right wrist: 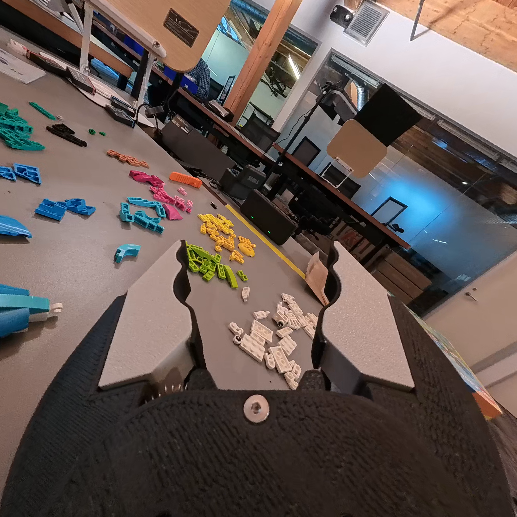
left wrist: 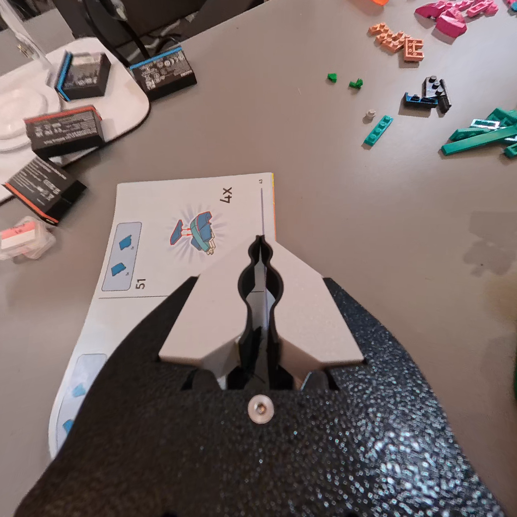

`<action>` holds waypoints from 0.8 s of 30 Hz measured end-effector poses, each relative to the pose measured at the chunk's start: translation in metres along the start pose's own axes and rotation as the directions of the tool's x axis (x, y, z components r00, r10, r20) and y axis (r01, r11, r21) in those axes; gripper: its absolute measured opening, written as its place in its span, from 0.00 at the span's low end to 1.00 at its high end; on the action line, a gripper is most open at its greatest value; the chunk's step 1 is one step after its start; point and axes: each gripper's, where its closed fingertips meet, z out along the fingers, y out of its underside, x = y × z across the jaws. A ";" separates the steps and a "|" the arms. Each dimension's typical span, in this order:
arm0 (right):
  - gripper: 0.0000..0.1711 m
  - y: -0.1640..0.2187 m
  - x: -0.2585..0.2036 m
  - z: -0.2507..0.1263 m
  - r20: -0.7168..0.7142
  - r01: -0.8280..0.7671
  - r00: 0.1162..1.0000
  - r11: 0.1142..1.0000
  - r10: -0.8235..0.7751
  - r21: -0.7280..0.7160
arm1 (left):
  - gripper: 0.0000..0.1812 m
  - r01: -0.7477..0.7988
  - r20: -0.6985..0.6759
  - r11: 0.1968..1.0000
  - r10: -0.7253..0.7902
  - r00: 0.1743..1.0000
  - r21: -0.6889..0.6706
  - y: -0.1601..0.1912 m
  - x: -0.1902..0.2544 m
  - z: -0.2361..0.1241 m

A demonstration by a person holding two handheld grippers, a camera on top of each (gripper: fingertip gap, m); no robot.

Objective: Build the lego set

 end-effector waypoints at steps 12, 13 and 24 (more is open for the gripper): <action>0.57 0.001 -0.001 0.001 -0.004 0.015 1.000 1.000 -0.015 -0.009 | 0.24 0.034 0.152 0.999 -0.036 0.988 0.016 0.005 -0.023 -0.064; 0.57 0.001 -0.001 0.001 -0.003 0.018 1.000 1.000 -0.018 -0.010 | 0.28 0.026 0.131 1.000 -0.024 0.991 -0.009 0.010 -0.018 -0.061; 0.46 -0.128 -0.034 0.051 0.273 0.088 0.953 0.983 -0.130 0.162 | 0.14 -0.125 0.075 0.976 0.139 0.987 -0.176 0.035 -0.001 -0.044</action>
